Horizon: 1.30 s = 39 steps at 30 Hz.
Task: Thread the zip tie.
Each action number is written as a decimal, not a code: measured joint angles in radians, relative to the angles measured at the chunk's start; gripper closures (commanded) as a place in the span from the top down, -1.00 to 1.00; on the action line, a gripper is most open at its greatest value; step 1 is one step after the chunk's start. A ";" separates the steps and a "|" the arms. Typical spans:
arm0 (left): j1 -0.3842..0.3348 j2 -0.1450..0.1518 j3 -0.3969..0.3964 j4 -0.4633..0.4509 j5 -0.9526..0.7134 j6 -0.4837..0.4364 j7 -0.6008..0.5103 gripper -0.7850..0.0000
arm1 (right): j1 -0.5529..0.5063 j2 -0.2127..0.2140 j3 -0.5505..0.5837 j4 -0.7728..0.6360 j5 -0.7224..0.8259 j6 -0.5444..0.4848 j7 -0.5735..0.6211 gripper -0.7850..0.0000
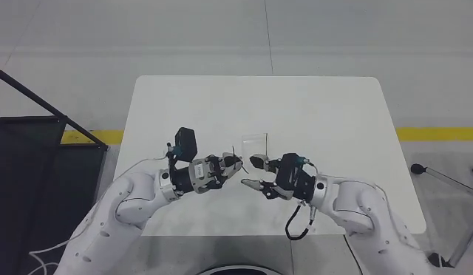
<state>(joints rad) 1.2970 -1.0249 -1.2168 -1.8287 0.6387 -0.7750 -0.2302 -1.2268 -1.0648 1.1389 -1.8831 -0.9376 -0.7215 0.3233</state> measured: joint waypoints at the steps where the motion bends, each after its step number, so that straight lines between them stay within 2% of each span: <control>1: 0.000 0.000 0.000 0.000 0.001 -0.001 0.000 -1.00 | 0.003 0.000 -0.003 0.001 0.002 -0.002 0.004 0.02; 7: 0.002 -0.001 0.000 0.002 0.002 -0.001 -0.002 -1.00 | 0.016 -0.001 -0.013 0.006 0.007 -0.005 0.014 -0.26; 12: 0.001 -0.002 0.001 0.002 0.006 0.001 -0.004 -1.00 | 0.020 -0.002 -0.016 0.010 0.005 -0.001 0.011 -0.90; 14: 0.002 -0.002 0.001 0.002 0.007 0.002 -0.004 -1.00 | 0.022 -0.002 -0.017 0.011 0.004 -0.001 0.012 -1.00; 26: 0.005 -0.004 0.001 0.002 0.010 0.000 0.001 -1.00 | 0.025 -0.002 -0.018 0.012 -0.001 0.006 0.010 -1.00; 27: 0.006 -0.004 0.001 0.003 0.008 0.000 0.002 -0.78 | 0.024 -0.002 -0.017 0.012 -0.002 0.008 0.004 -1.00; 29: 0.007 -0.005 0.001 0.004 -0.001 0.001 0.004 0.40 | 0.021 -0.003 -0.013 0.012 -0.005 0.011 -0.016 -1.00; 30: 0.007 -0.005 0.001 0.005 -0.004 0.001 0.003 0.67 | 0.019 -0.003 -0.010 0.012 -0.006 0.012 -0.025 -1.00; 32: 0.006 -0.005 0.000 0.005 -0.008 -0.002 -0.002 0.91 | 0.013 -0.002 -0.003 0.014 -0.009 0.013 -0.048 -1.00; 35: 0.007 -0.004 -0.003 0.005 -0.012 -0.007 -0.008 0.99 | 0.004 -0.002 0.007 0.016 -0.012 0.011 -0.079 -1.00; 39: 0.013 -0.003 -0.007 0.004 -0.016 -0.018 -0.013 1.00 | -0.007 -0.001 0.021 0.020 -0.011 0.007 -0.115 -1.00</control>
<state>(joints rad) 1.3101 -1.0278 -1.2241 -1.8246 0.6223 -0.7928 -0.2428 -1.2334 -1.0657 1.1596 -1.8629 -0.9482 -0.7140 0.2081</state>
